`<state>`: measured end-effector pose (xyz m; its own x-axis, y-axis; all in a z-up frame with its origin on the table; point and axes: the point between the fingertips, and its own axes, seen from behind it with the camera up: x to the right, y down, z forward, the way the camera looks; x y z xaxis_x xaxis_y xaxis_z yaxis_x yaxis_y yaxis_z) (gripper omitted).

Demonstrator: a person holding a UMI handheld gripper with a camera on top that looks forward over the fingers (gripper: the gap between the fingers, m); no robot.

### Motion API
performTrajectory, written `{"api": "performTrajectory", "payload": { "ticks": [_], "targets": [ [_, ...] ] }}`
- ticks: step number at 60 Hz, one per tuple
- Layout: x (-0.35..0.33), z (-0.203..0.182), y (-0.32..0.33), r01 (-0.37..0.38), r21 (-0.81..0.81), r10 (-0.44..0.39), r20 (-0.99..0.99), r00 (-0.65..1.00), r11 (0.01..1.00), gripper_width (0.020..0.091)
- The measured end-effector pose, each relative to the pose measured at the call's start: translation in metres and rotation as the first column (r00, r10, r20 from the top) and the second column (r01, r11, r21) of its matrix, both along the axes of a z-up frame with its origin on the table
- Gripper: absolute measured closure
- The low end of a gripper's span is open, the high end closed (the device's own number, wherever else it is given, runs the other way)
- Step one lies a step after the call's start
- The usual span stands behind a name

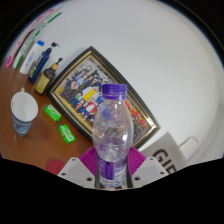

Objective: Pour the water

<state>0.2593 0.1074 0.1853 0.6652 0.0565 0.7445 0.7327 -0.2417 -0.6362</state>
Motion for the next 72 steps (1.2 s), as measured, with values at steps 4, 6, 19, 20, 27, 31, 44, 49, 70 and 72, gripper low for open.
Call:
{"api": "performTrajectory", "payload": {
  "ticks": [4,6,19,20,27,31,44,49,70,72],
  "targets": [
    [-0.018,0.008,0.001,-0.034,0.001,0.033,0.194,0.981,0.999,0.0745],
    [-0.028,0.01,0.002,-0.052,-0.005,0.052,0.287,0.957,0.999,0.0745],
    [-0.069,0.005,0.002,-0.105,-0.087,0.136,0.693,0.708,0.991,0.0745],
    [-0.069,0.005,0.002,-0.099,-0.094,0.136,0.713,0.687,0.991,0.0745],
    [-0.085,0.005,0.003,-0.108,-0.121,0.16,0.83,0.535,0.987,0.0745],
    [-0.094,0.006,0.003,-0.115,-0.133,0.172,0.872,0.459,0.984,0.0745],
    [-0.101,0.001,0.005,-0.109,-0.179,0.208,0.891,0.403,0.978,0.0743],
    [-0.101,0.005,0.003,-0.12,-0.174,0.21,0.869,0.448,0.977,0.0742],
    [-0.102,0.048,-0.019,-0.203,-0.035,0.205,0.191,0.96,0.979,0.0745],
    [-0.1,0.048,-0.021,-0.204,-0.026,0.205,0.083,0.975,0.979,0.0745]
  ]
}}
